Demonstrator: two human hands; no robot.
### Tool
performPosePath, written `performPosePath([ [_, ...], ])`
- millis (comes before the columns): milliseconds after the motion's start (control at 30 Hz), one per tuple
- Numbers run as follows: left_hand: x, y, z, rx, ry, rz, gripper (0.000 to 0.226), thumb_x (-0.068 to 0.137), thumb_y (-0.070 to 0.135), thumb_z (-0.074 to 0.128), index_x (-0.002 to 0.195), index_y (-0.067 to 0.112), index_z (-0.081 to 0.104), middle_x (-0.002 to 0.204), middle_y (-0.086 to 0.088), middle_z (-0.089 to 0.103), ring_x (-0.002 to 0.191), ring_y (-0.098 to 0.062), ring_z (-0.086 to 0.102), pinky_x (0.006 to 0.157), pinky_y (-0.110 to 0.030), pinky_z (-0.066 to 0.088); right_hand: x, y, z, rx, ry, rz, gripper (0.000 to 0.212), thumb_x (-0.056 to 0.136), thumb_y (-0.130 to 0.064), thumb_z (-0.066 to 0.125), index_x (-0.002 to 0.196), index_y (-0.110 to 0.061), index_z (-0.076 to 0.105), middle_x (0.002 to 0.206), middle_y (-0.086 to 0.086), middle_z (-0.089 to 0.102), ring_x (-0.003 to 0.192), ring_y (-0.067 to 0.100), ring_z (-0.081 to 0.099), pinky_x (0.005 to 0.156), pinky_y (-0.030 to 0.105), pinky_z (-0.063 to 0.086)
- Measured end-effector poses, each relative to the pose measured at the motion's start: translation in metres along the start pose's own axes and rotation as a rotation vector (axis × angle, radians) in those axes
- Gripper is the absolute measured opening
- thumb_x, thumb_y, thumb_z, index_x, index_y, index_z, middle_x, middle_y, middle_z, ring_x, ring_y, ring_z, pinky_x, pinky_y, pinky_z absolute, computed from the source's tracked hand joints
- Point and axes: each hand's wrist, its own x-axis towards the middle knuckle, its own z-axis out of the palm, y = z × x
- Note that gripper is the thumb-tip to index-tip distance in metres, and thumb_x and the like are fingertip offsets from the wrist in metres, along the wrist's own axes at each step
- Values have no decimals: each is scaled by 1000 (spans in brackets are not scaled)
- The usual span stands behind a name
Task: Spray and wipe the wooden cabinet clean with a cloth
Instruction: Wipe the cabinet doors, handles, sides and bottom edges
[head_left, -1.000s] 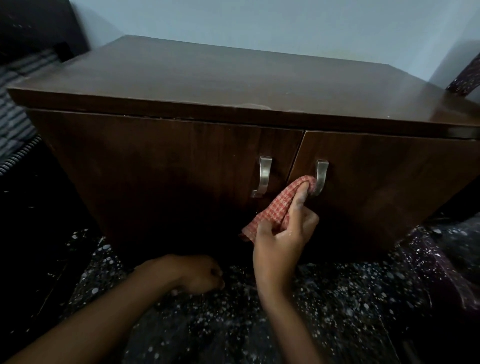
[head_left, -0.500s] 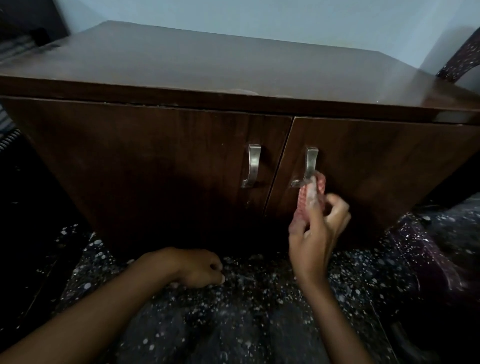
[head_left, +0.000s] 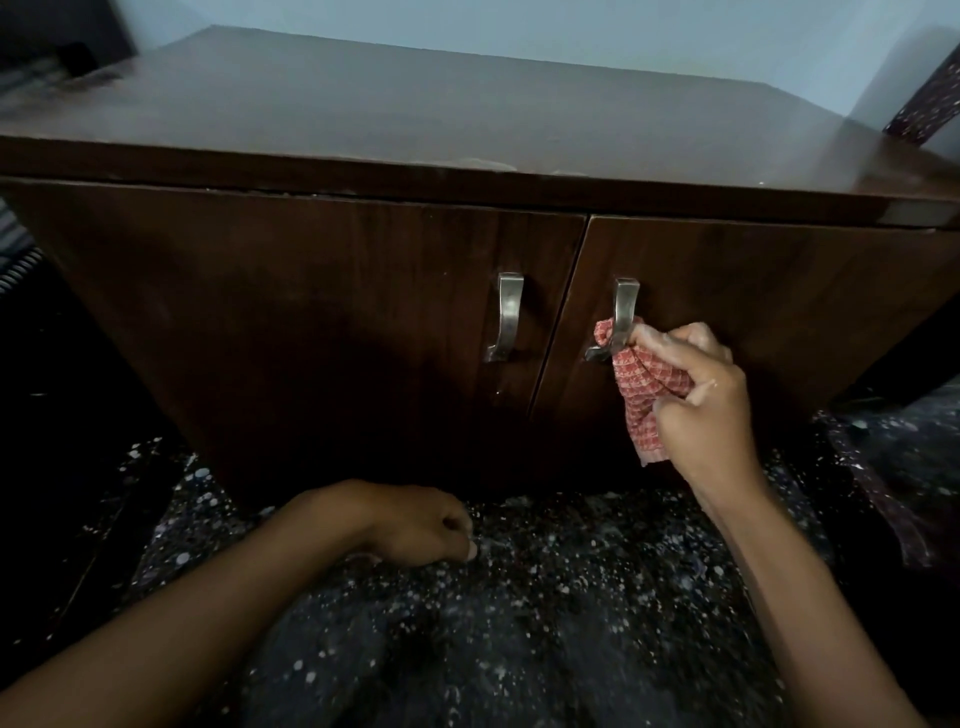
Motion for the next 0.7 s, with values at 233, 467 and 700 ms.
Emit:
performPosePath([
  [233,-9,10,0,39,-24,27,46,97,39,39,138,18,41,142,0,43,125,-17,46,105,-30,36,-10,0,19,-108,263,-55,56,69,9,44,114,-17,65,91,-5,48,89,24,43,85,41,42],
  [467,-13,2,-2,-11,41,14,45,96,38,42,138,19,43,137,0,48,115,-16,49,92,-22,36,-61,-15,75,309,319,327,94,69,26,49,130,-45,40,116,-19,43,115,0,47,103,28,43],
  [700,-12,-14,-6,-197,224,14,27,95,29,48,119,19,54,125,-8,58,88,-12,52,75,-23,46,-69,-45,89,598,158,480,88,77,22,47,132,-46,46,127,-13,51,112,7,56,83,29,54],
])
